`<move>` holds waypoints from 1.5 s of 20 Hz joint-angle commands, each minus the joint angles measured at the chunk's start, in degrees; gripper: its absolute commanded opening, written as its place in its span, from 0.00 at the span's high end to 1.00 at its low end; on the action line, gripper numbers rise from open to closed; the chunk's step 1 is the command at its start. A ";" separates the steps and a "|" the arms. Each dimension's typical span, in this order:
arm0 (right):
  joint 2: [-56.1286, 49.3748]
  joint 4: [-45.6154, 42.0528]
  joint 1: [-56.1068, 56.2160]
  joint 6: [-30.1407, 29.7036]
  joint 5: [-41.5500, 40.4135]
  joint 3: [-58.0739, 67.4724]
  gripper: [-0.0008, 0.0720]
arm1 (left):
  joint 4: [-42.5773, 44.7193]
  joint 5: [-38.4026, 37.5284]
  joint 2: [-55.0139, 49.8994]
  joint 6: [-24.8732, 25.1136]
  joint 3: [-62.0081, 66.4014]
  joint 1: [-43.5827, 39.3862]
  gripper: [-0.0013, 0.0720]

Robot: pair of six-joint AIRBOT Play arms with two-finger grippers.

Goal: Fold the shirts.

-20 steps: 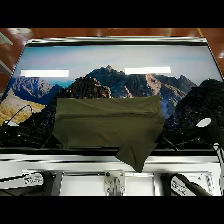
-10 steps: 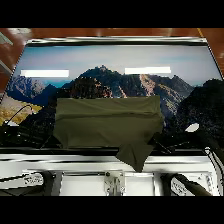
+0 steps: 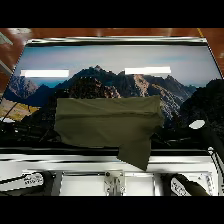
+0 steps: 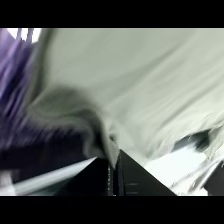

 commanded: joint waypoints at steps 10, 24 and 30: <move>-14.27 13.22 0.09 2.45 -9.33 30.01 0.91 | -8.09 11.61 -3.76 -6.69 25.44 -9.86 0.93; -32.48 4.94 4.44 3.17 -17.00 39.78 0.86 | -8.13 14.75 -20.00 -16.68 32.83 -12.20 0.55; -28.57 -2.29 0.92 -3.63 -11.21 39.85 0.20 | -8.07 8.81 -19.87 -16.81 35.87 -9.68 0.17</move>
